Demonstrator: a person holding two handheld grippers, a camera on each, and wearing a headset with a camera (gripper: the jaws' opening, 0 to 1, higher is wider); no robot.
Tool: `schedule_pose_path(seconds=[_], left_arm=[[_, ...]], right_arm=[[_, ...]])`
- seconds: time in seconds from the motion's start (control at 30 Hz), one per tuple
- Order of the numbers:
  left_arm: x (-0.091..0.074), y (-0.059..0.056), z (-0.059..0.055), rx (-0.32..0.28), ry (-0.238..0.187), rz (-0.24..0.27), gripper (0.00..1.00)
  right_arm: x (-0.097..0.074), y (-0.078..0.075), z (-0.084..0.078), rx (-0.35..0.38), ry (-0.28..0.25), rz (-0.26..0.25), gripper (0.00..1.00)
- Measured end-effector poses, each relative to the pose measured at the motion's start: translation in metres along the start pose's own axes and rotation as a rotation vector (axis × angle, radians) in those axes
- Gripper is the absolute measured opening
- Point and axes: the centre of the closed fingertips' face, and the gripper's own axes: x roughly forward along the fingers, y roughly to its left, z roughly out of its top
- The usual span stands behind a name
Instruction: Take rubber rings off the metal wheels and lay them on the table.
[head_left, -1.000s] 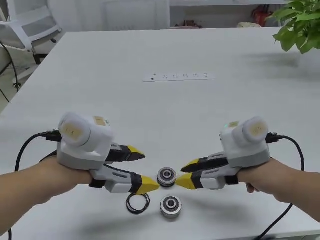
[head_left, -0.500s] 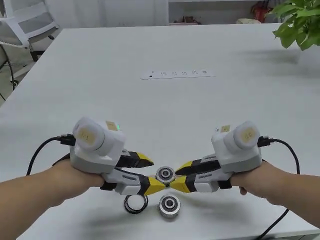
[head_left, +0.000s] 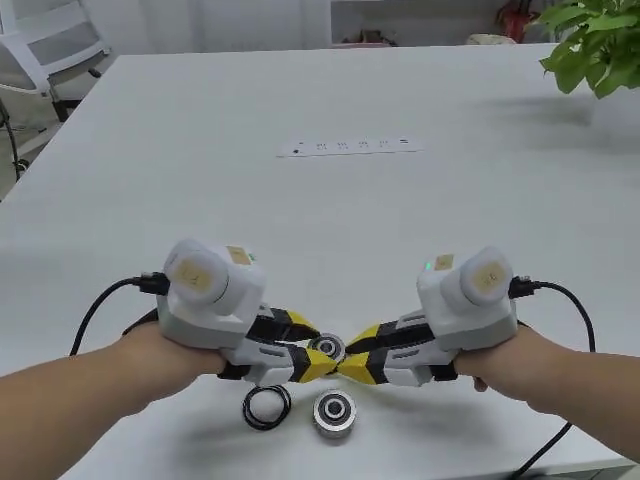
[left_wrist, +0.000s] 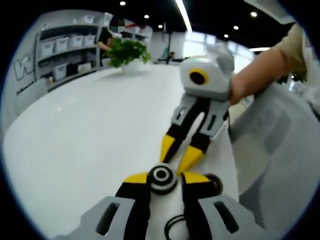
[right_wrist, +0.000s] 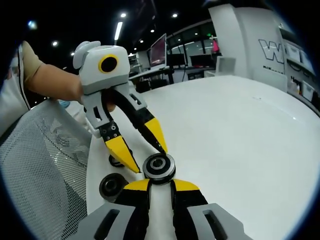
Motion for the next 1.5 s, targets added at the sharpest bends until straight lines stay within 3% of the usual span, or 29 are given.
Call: schedule_pose_path(seconds=[0.13,0.2,0.4,0.77,0.83,0.97,1.1,1.23,1.5], left_arm=[[0.003,0.002,0.0,0.016,0.006,0.016,0.18],[0.003,0.005,0.0,0.053,0.01,0.04,0.15],[0.003,0.004,-0.002,0.078,0.003,0.066,0.14],[0.002,0.004,-0.002,0.046,-0.024,0.085,0.14],[0.001,0.004,-0.001,0.042,-0.027,0.087,0.14],[0.002,0.004,-0.002,0.043,-0.028,0.093,0.14],[0.002,0.004,-0.002,0.045,-0.028,0.1,0.13],[0.002,0.005,-0.002,0.06,-0.023,0.106,0.13],[0.002,0.004,-0.002,0.074,-0.013,0.122,0.13]], right_arm=[[0.001,0.0,0.0,-0.004,-0.004,-0.002,0.13],[0.001,0.0,0.0,-0.006,-0.006,-0.002,0.13],[0.001,-0.001,0.001,-0.01,-0.006,-0.004,0.12],[0.0,0.0,0.0,0.009,-0.01,-0.005,0.1],[-0.003,-0.005,-0.006,0.009,0.02,-0.03,0.03],[-0.001,-0.004,-0.003,0.03,-0.002,-0.012,0.01],[-0.001,-0.004,-0.003,0.069,0.0,-0.014,0.0],[-0.001,-0.008,-0.003,0.177,-0.017,-0.026,0.0],[-0.006,-0.012,0.0,0.294,-0.059,-0.034,0.0]])
